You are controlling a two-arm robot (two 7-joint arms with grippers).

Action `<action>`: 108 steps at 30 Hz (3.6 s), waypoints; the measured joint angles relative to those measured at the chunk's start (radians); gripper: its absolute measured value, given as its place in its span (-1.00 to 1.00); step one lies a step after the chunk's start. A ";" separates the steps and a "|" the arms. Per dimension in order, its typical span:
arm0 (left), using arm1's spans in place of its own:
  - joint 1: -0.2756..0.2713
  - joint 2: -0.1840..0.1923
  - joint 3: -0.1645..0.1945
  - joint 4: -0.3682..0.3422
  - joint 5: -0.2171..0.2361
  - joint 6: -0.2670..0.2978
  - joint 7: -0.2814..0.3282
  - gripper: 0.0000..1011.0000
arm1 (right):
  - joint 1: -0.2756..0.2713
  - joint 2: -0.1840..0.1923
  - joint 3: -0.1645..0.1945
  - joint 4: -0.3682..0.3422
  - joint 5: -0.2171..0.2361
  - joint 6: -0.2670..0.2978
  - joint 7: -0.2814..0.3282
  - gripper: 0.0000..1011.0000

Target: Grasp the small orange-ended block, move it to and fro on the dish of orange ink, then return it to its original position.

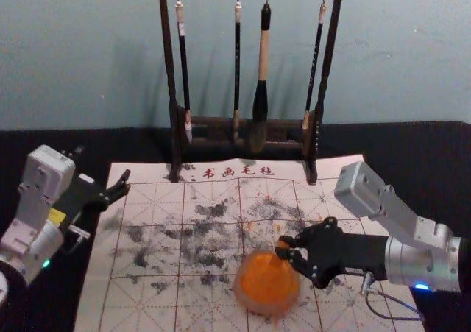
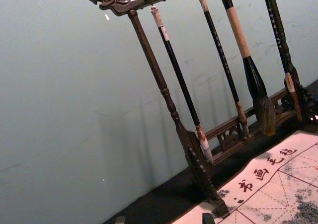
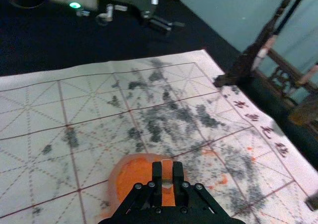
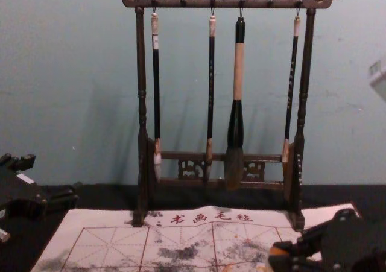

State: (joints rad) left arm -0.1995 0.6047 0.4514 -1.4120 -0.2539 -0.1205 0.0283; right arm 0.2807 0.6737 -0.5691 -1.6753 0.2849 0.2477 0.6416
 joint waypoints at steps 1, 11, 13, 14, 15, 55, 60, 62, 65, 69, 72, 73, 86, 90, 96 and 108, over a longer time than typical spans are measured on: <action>0.000 0.000 0.000 0.000 0.000 0.000 0.000 0.98 | 0.003 0.004 -0.007 -0.003 -0.003 0.001 0.008 -0.83; 0.000 0.000 0.000 0.000 0.000 0.000 0.000 0.98 | 0.024 0.019 -0.053 -0.013 -0.016 0.002 0.053 -0.83; 0.000 0.000 0.000 0.000 0.000 0.000 0.000 0.98 | 0.026 0.019 -0.059 -0.013 -0.017 0.003 0.056 -0.83; 0.000 0.000 0.000 0.000 0.000 0.000 0.000 0.98 | 0.029 0.019 -0.064 -0.013 -0.018 0.004 0.059 -0.83; 0.000 0.000 0.000 0.000 0.000 0.000 0.000 0.98 | 0.031 0.019 -0.067 -0.012 -0.019 0.004 0.060 -0.83; 0.000 0.000 0.000 0.000 0.000 0.000 0.000 0.98 | 0.097 -0.022 -0.088 0.067 -0.035 0.068 0.033 -0.83; 0.000 0.000 0.000 0.000 0.000 0.000 0.000 0.98 | 0.086 -0.008 -0.075 0.055 -0.029 0.076 0.027 -0.83; 0.000 0.000 0.000 0.000 0.000 0.000 0.000 0.98 | 0.080 0.000 -0.070 0.046 -0.025 0.080 0.024 -0.83; 0.000 0.000 0.000 0.000 0.000 0.000 0.000 0.98 | 0.075 0.008 -0.065 0.038 -0.023 0.086 0.023 -0.83; 0.000 0.000 0.000 0.000 0.000 0.000 0.000 0.98 | 0.064 0.023 -0.059 0.020 -0.017 0.094 0.022 -0.83; 0.000 0.000 0.000 0.000 0.000 0.000 0.000 0.98 | 0.058 0.032 -0.058 0.009 -0.015 0.097 0.025 -0.83; 0.000 0.000 0.000 0.000 0.000 0.000 0.000 0.98 | 0.057 0.034 -0.058 0.007 -0.014 0.097 0.026 -0.83; 0.000 0.000 0.000 0.000 0.000 0.000 0.000 0.98 | 0.044 0.052 -0.056 -0.024 0.004 0.095 0.040 -0.83; 0.000 0.000 0.000 0.000 0.000 0.000 0.000 0.98 | 0.043 0.056 -0.062 -0.032 0.007 0.093 0.048 -0.83; 0.000 0.000 0.000 0.000 0.000 0.000 0.000 0.98 | 0.048 0.058 -0.078 -0.036 0.006 0.089 0.061 -0.83; 0.000 0.000 0.000 0.000 0.000 0.000 0.000 0.98 | 0.074 0.043 -0.108 -0.025 -0.002 0.089 0.074 -0.83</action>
State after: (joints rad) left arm -0.1995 0.6047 0.4514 -1.4120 -0.2539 -0.1205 0.0283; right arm 0.3548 0.7165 -0.6772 -1.7004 0.2829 0.3371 0.7153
